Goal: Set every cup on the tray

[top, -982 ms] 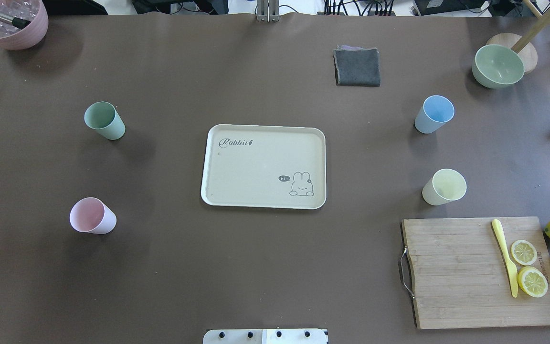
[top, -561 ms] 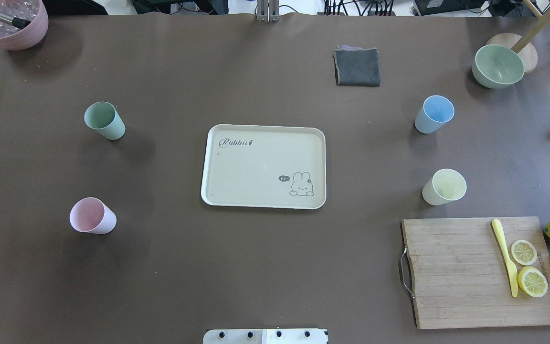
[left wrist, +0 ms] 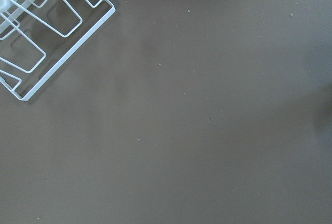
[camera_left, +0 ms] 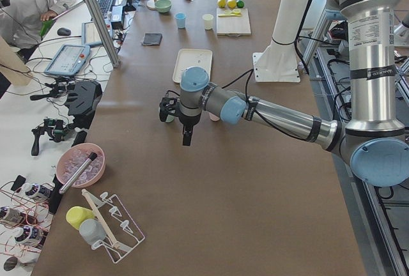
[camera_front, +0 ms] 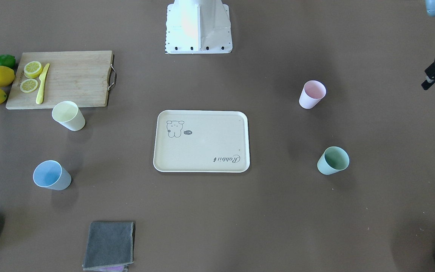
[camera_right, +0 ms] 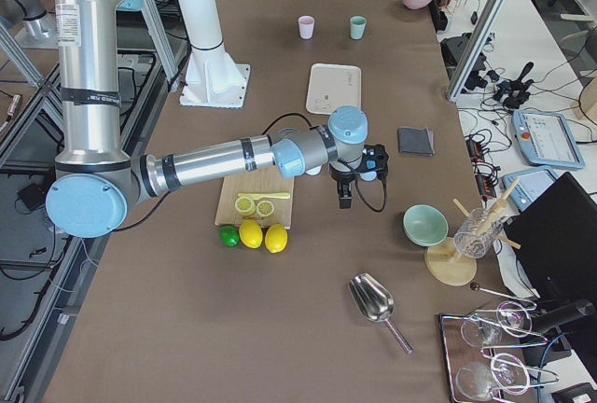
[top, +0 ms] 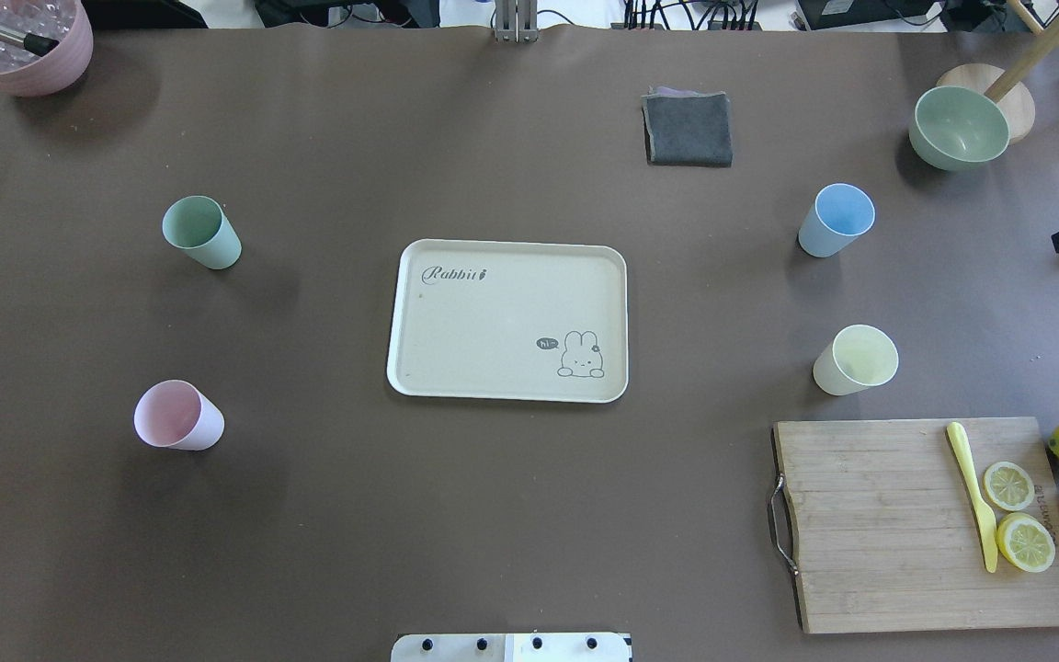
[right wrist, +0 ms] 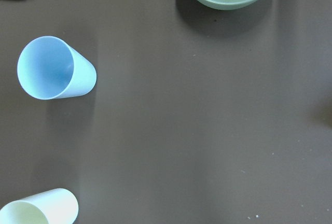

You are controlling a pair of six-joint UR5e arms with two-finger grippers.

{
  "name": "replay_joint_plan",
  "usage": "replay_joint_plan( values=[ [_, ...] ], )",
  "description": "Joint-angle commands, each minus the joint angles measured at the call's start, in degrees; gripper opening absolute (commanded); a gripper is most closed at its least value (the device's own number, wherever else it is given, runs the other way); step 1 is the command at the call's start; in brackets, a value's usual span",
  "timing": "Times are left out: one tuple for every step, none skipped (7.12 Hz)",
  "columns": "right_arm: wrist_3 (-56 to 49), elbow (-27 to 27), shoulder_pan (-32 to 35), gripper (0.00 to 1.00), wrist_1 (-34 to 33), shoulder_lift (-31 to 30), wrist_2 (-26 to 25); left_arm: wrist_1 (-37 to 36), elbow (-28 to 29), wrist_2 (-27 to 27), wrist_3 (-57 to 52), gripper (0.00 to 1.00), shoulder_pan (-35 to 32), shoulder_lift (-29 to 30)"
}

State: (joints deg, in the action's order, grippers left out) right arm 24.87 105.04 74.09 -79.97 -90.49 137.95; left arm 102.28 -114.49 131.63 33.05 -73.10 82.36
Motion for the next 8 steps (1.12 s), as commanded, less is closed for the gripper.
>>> replay_joint_plan(
  values=[
    [8.23,0.69,-5.77,1.0,3.66,0.58,-1.01,4.14,-1.26,-2.32,13.12,0.97,8.9,0.6],
    [11.31,0.78,-8.15,1.0,4.03,1.62,-1.11,4.42,-2.74,-4.34,18.32,0.97,13.03,0.96],
    [12.65,0.78,-10.87,1.0,4.12,1.9,-1.54,4.42,-3.45,-5.41,23.07,0.97,16.64,2.35],
    [14.83,0.87,-13.16,1.0,4.12,3.29,-2.51,4.42,-3.64,-7.5,25.81,0.97,19.54,3.15],
    [17.29,0.78,-16.23,1.0,4.12,4.35,-5.47,4.42,-3.55,-7.79,26.27,0.97,20.18,3.76],
    [17.32,0.43,-19.13,0.98,4.12,4.62,-7.07,4.42,-3.38,-7.79,27.76,0.97,20.97,4.99],
    [17.32,0.25,-20.64,0.94,4.04,4.97,-7.52,4.08,-3.2,-7.79,30.3,0.97,22.2,6.74],
    [17.32,-0.01,-22.83,0.89,3.95,4.97,-9.09,3.9,-3.2,-7.7,31.19,0.97,22.47,7.54]
  ],
)
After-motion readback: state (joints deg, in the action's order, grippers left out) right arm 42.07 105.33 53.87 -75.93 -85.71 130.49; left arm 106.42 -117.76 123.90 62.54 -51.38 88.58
